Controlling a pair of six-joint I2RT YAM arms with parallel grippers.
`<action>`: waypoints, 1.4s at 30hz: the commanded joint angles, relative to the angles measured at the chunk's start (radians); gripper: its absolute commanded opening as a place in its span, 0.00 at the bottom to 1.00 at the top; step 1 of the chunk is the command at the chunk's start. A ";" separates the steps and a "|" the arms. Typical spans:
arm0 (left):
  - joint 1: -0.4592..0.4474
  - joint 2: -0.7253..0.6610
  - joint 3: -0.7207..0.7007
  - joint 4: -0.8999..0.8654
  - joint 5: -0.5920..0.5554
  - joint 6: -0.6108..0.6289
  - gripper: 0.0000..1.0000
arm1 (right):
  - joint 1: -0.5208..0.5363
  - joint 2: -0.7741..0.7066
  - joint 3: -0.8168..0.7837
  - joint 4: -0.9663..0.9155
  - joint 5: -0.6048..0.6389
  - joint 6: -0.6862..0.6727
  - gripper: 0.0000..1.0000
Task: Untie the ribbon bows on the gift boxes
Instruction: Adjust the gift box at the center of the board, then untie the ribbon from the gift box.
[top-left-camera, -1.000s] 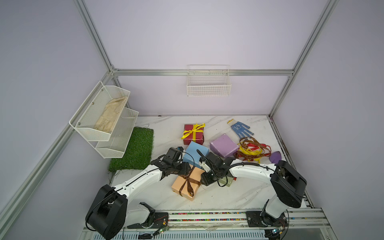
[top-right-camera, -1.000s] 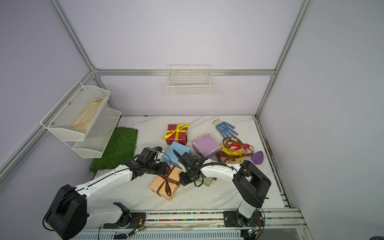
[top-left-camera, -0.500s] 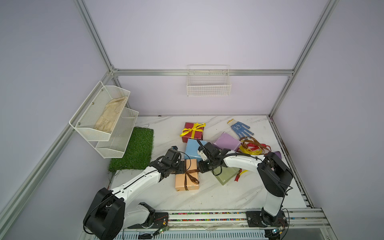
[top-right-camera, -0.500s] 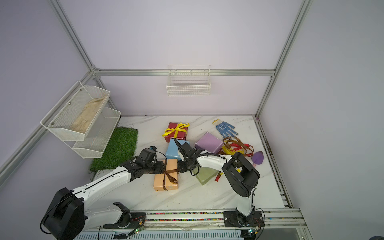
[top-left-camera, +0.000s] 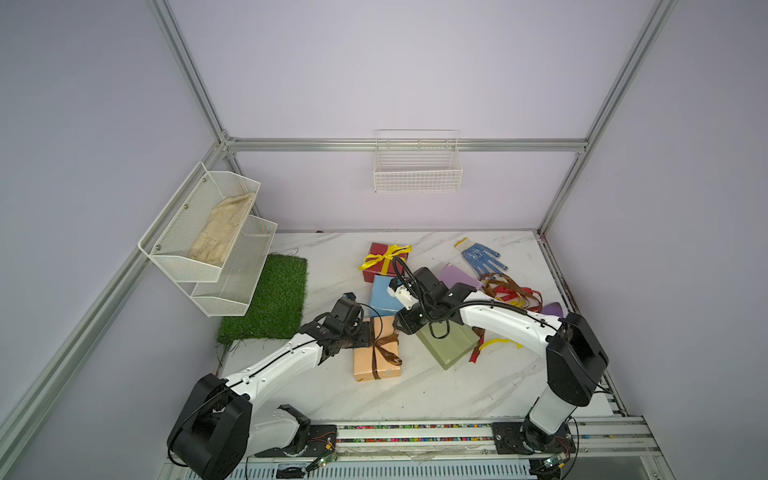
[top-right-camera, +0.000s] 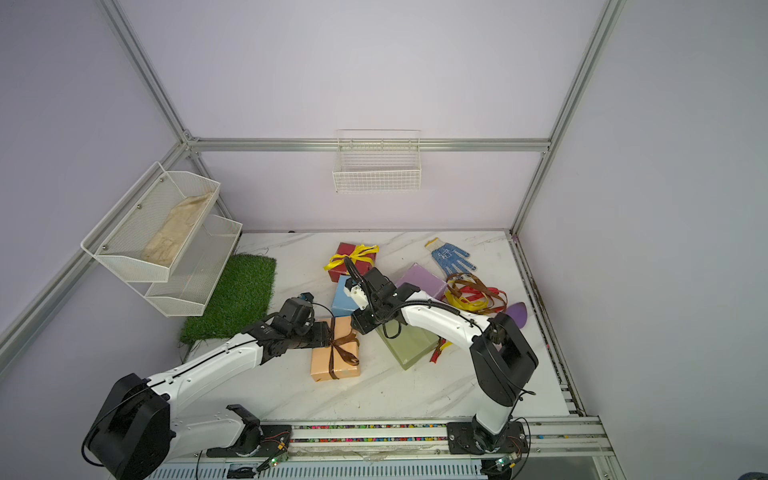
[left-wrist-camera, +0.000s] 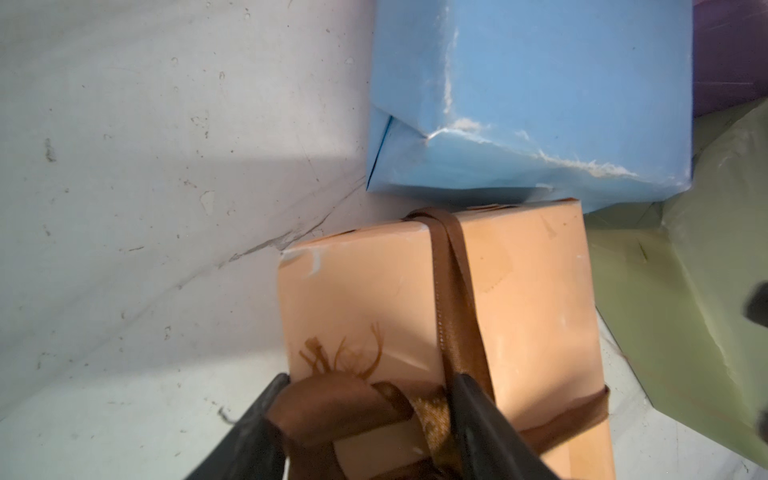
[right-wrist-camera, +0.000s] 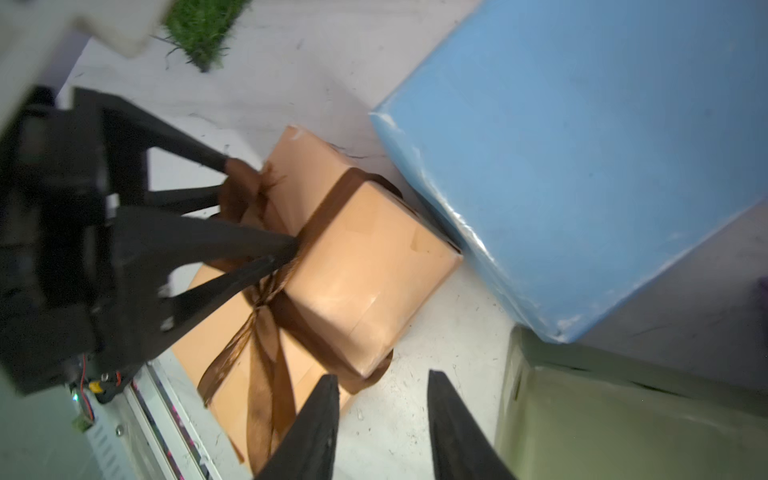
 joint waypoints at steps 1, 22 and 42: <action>-0.003 0.012 -0.010 0.035 0.011 -0.008 0.62 | 0.004 -0.011 0.031 -0.081 -0.056 -0.150 0.34; 0.014 -0.003 -0.023 0.050 -0.010 0.000 0.62 | 0.006 -0.161 0.032 -0.144 -0.023 -0.228 0.65; 0.022 -0.034 -0.027 0.061 -0.001 0.020 0.62 | 0.006 0.021 0.029 0.024 -0.194 -0.240 0.39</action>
